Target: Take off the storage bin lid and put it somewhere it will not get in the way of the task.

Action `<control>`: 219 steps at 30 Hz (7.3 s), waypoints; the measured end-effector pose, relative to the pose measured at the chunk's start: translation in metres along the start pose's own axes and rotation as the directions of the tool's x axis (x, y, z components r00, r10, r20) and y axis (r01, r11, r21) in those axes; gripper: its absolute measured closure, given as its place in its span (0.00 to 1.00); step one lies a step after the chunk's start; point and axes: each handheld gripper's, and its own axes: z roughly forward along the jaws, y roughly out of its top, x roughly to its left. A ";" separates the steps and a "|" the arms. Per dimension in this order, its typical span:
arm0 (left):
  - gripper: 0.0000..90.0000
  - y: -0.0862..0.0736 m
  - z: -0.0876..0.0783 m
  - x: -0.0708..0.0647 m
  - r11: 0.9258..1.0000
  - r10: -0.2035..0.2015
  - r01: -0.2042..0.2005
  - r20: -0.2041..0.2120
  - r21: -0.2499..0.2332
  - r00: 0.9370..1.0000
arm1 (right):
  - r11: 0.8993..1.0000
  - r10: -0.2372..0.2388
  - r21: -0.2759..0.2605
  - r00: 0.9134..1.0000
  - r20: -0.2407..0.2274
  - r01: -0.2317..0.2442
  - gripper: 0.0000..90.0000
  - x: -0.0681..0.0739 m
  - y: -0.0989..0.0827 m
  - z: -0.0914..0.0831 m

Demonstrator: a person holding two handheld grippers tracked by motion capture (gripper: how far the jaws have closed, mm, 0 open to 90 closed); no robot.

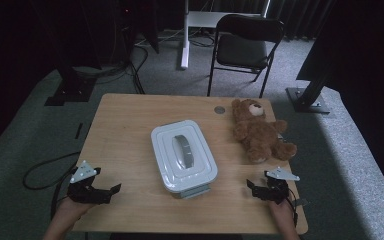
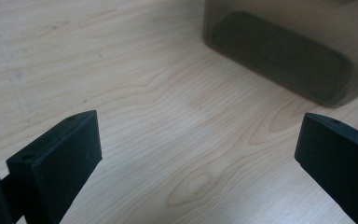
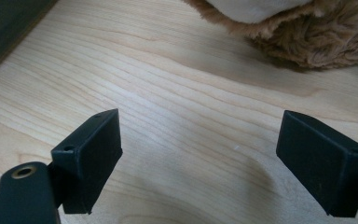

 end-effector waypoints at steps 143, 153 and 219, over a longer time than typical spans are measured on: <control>0.71 0.159 0.068 -0.123 0.977 0.207 -0.190 0.223 -0.099 0.952 | 1.000 0.024 -0.015 0.999 -0.031 -0.025 0.15 -0.001 -0.002 -0.003; 0.72 0.156 0.049 -0.111 0.975 0.212 -0.194 0.196 -0.104 0.958 | 1.000 0.025 -0.014 0.999 -0.029 -0.025 0.15 -0.001 -0.002 -0.003; 0.71 0.019 0.045 -0.003 0.993 0.103 -0.089 0.206 -0.075 0.973 | 1.000 0.021 0.004 1.000 -0.014 -0.021 0.15 0.000 -0.001 -0.002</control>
